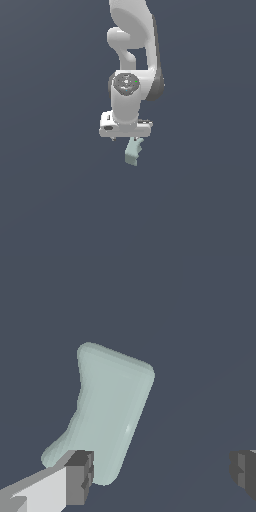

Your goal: Pick up the object and move it to a goal position.

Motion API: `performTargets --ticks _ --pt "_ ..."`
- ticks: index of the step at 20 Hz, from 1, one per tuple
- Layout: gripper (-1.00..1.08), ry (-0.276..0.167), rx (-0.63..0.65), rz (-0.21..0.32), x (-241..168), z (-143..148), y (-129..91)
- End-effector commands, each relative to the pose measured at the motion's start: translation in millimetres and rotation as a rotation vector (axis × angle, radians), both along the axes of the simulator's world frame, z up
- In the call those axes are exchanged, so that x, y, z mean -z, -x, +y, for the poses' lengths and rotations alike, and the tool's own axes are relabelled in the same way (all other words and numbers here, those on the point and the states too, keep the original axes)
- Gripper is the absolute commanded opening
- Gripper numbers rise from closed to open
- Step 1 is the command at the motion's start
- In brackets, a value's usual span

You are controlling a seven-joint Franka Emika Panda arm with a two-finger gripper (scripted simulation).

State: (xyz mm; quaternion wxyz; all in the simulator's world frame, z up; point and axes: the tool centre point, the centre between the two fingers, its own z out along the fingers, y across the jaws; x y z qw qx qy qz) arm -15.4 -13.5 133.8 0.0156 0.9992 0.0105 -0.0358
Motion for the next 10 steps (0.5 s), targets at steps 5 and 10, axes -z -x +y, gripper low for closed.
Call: performTargets --ticks 5,10 --pt "1.0 -0.006 -0.006 -0.008 -1.5 8.4 -2.2" --pt "1.0 -0.023 -0.025 -0.029 -6.0 31.0 -7.6"
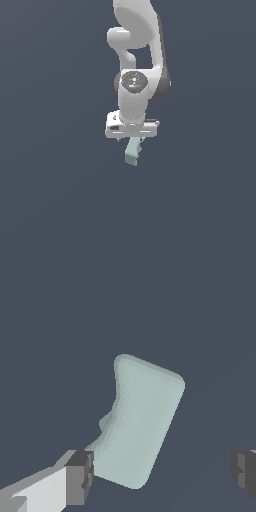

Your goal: Pick up the object and move it to a goal position.

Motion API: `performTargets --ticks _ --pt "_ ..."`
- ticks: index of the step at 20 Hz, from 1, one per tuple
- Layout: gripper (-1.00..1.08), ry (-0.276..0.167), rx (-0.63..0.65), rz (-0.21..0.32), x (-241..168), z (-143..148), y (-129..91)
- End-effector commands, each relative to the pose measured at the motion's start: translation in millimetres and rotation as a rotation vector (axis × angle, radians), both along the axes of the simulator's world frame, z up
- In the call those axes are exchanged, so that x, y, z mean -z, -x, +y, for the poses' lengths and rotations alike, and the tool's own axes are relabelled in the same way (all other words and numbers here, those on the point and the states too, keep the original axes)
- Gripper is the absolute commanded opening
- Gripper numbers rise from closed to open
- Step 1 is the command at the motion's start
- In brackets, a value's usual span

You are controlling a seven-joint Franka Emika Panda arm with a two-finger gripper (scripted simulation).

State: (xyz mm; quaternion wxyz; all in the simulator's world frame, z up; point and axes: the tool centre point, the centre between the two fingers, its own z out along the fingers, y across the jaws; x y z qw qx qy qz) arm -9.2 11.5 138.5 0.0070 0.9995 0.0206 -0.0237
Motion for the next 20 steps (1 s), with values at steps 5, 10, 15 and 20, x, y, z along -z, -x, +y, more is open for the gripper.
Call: performTargets --ticks 5,10,15,20 --pt "1.0 -0.006 -0.008 -0.007 -1.5 7.3 -1.6" --pt "1.0 -0.005 0.022 -0.01 -0.8 8.2 -2.4" --pt "1.0 -0.005 0.086 -0.017 0.7 10.0 -4.0" --pt "1.0 -0.005 0.186 -0.029 2.9 12.7 -6.6"
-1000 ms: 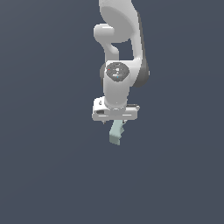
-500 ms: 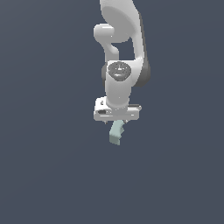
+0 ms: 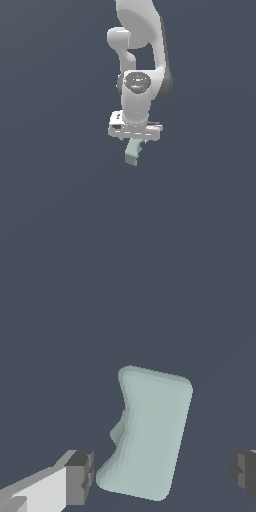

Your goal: Pick up the object and move it to a goal position.

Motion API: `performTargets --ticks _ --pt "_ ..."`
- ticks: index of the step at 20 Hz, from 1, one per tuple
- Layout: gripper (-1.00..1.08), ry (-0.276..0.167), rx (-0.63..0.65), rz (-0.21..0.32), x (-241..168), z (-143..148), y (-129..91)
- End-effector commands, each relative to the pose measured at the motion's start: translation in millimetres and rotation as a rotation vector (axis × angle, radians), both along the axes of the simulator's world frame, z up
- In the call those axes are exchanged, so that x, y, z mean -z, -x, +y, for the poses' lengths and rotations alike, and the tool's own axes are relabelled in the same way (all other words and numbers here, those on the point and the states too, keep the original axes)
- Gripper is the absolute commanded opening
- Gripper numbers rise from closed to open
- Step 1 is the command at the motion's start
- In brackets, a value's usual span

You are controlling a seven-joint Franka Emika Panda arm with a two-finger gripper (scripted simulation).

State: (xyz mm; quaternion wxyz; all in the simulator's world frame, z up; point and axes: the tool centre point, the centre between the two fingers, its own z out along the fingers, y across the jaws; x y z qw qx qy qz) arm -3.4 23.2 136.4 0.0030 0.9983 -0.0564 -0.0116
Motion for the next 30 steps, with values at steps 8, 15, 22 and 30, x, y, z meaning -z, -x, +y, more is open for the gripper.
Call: performTargets --ticks 8,15,22,30 --pt "1.0 -0.001 0.171 -0.019 3.6 4.5 -4.4" --pt "1.0 -0.002 0.216 -0.024 4.5 5.7 -5.6" --pt "1.0 -0.002 0.213 -0.023 14.3 5.9 -5.2" --pt "1.0 -0.002 0.217 -0.024 50.7 5.5 -4.3"
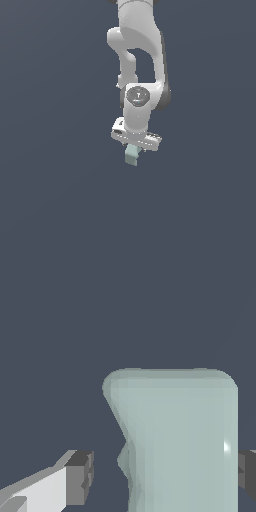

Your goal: Pick up the object and move it to a goal position.

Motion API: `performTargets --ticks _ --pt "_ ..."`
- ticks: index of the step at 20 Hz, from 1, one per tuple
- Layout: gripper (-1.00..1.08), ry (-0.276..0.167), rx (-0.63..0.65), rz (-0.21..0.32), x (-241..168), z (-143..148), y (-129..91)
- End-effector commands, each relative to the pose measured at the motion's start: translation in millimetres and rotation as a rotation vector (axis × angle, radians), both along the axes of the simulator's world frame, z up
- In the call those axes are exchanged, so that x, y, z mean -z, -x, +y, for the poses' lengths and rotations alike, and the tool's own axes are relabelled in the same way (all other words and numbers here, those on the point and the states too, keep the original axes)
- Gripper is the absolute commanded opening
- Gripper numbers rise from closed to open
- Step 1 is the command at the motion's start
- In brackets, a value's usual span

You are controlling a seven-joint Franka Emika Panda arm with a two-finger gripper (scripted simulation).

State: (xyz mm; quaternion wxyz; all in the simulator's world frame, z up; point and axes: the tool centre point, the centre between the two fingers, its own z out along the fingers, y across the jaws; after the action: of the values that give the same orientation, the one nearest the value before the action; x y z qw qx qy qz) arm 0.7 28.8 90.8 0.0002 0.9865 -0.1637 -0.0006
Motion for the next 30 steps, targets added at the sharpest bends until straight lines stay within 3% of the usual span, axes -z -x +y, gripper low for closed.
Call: performTargets --ticks 1,4,5,20,30 --pt "1.0 0.0 0.001 -0.001 7.2 0.0 -0.5" --pt "1.0 0.0 0.001 -0.001 9.1 0.2 -1.4" --pt "-1.0 0.0 0.001 -0.001 9.1 0.2 -1.4" --pt "-1.0 0.0 0.001 -0.002 2.2 -2.9 -0.2" --pt "-1.0 -0.001 0.001 -0.002 -50.7 -27.7 11.4"
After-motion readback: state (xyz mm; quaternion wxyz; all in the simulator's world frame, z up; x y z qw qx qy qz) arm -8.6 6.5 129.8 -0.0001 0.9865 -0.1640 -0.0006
